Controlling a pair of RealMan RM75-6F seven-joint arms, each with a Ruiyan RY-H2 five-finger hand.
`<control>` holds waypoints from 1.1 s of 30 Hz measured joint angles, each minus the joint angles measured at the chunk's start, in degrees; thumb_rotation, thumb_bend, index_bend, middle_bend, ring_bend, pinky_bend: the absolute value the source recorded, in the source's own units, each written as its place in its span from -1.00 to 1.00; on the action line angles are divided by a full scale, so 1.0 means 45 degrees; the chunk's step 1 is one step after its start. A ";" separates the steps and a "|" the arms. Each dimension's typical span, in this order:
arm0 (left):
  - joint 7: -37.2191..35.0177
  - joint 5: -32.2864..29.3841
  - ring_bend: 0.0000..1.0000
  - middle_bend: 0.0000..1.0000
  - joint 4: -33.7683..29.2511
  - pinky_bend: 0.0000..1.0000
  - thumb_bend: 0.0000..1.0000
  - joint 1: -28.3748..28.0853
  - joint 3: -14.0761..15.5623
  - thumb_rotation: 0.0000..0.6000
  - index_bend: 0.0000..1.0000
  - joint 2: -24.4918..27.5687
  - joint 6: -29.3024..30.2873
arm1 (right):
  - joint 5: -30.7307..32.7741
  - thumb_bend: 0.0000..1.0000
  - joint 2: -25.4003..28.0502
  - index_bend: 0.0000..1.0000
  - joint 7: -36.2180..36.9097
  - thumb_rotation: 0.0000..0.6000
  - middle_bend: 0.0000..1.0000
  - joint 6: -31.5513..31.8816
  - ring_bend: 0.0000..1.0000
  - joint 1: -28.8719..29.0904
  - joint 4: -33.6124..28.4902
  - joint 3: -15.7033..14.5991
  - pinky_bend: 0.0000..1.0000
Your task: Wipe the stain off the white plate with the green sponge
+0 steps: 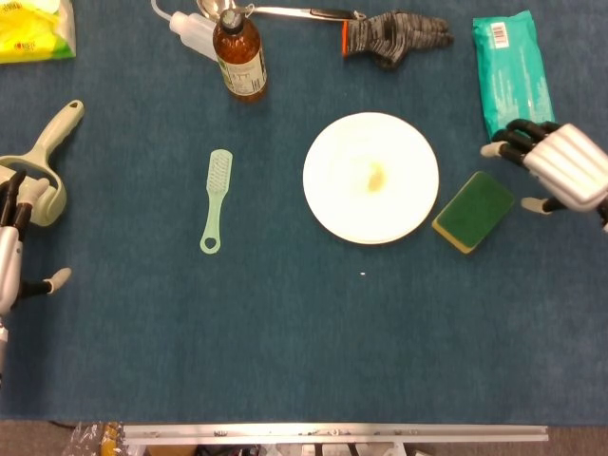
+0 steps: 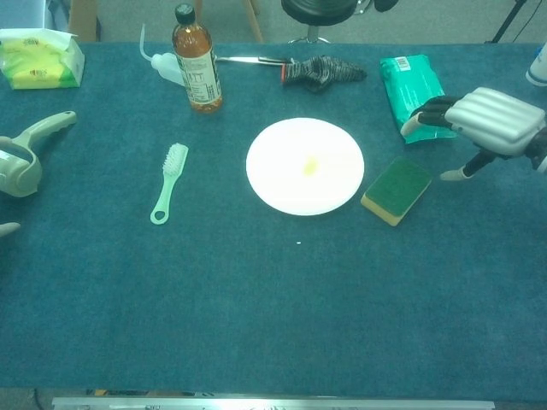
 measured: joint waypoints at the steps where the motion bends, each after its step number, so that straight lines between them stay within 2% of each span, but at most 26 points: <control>1: -0.0043 0.0000 -0.92 -1.00 0.0035 -0.43 -0.81 0.0002 0.0001 1.00 -0.78 -0.0018 -0.0007 | -0.0025 -1.00 -0.0101 -0.43 0.0088 1.00 -0.44 0.0027 -0.60 0.0068 0.0111 -0.0040 -0.10; 10: -0.0373 -0.0042 -0.92 -1.00 0.0368 -0.43 -0.81 0.0033 0.0023 1.00 -0.78 -0.0184 -0.0114 | -0.0136 -1.00 -0.0659 -0.43 0.0810 1.00 -0.44 0.0291 -0.60 0.0363 0.0642 -0.0453 -0.10; 33: -0.0777 -0.0115 -0.92 -1.00 0.0911 -0.43 -0.81 -0.0071 -0.0018 1.00 -0.78 -0.0593 -0.0464 | 0.0239 -1.00 0.0281 -0.46 -0.0011 1.00 -0.44 0.0271 -0.60 0.0392 -0.1254 -0.0796 -0.10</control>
